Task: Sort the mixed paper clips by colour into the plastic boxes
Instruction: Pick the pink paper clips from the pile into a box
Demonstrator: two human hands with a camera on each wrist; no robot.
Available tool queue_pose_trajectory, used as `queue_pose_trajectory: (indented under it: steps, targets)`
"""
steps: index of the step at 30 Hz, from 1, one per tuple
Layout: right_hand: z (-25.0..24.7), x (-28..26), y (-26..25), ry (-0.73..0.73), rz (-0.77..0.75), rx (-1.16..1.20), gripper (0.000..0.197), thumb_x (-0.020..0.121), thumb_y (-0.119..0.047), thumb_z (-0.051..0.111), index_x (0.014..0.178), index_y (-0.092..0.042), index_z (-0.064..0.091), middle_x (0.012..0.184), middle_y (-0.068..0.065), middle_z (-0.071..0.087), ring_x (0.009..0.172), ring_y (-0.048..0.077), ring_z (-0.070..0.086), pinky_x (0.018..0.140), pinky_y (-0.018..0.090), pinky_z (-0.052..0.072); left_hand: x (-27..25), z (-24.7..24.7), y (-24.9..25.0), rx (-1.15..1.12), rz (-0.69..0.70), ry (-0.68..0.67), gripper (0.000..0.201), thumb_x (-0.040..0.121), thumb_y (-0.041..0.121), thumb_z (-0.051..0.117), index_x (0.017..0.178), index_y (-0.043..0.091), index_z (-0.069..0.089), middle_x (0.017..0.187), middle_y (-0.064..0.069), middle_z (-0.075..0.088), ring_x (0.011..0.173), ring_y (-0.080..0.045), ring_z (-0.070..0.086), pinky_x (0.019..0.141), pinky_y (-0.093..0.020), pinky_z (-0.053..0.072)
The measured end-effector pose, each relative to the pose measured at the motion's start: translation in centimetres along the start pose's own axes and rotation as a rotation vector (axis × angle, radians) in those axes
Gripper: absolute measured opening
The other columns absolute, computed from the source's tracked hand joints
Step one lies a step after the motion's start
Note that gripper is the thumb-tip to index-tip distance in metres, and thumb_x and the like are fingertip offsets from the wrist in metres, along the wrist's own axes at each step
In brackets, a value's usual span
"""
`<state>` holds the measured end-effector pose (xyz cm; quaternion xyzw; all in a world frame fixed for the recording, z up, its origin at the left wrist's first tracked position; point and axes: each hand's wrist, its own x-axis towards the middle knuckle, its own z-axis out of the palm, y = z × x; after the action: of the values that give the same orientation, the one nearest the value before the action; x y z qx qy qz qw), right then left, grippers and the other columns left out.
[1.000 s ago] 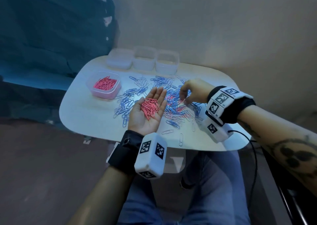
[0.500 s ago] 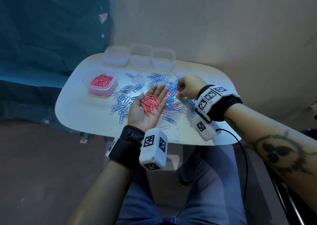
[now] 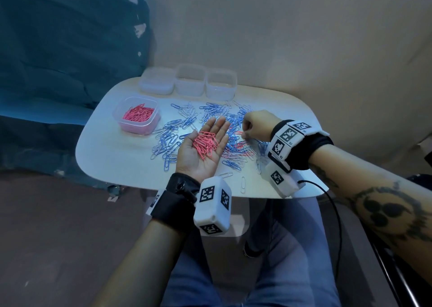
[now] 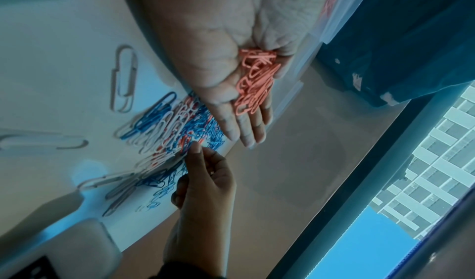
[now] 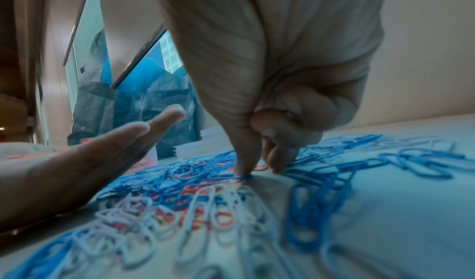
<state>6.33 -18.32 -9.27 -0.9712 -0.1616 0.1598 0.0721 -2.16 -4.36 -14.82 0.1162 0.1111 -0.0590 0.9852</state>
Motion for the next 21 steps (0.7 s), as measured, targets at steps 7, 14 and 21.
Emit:
queue_pose_trajectory:
  steps: [7,14,21]
  targets:
    - [-0.5,-0.3,-0.1,-0.036,-0.018,0.05,0.029,0.084,-0.014,0.06,0.059,-0.02,0.047,0.073,0.002,0.057,0.077,0.017,0.051,0.062,0.023,0.038,0.1,0.0,0.0,-0.006,-0.009,-0.017,0.043,0.077,0.021,0.038,0.085,-0.002,0.074,0.101,-0.018,0.069,0.087,-0.032,0.07,0.071,-0.041,0.056]
    - [-2.4,-3.0,-2.6,-0.128,-0.194,0.681,0.011,0.087,-0.007,0.059,0.076,-0.007,0.057,0.067,0.006,0.051,0.033,-0.001,0.034,0.035,0.011,0.025,0.2,0.0,0.0,-0.026,-0.026,0.002,0.042,0.077,0.021,0.04,0.086,-0.002,0.074,0.102,-0.02,0.068,0.086,-0.031,0.07,0.075,-0.041,0.055]
    - [-0.3,-2.7,-1.9,0.399,-0.011,0.659,0.013,0.084,-0.019,0.064,0.092,-0.011,0.058,0.07,0.001,0.052,0.059,0.006,0.043,0.055,0.015,0.035,-0.6,0.7,0.0,-0.054,-0.044,0.009,0.021,0.073,0.012,0.057,0.081,-0.002,0.072,0.087,-0.017,0.069,0.078,-0.03,0.07,0.064,-0.036,0.058]
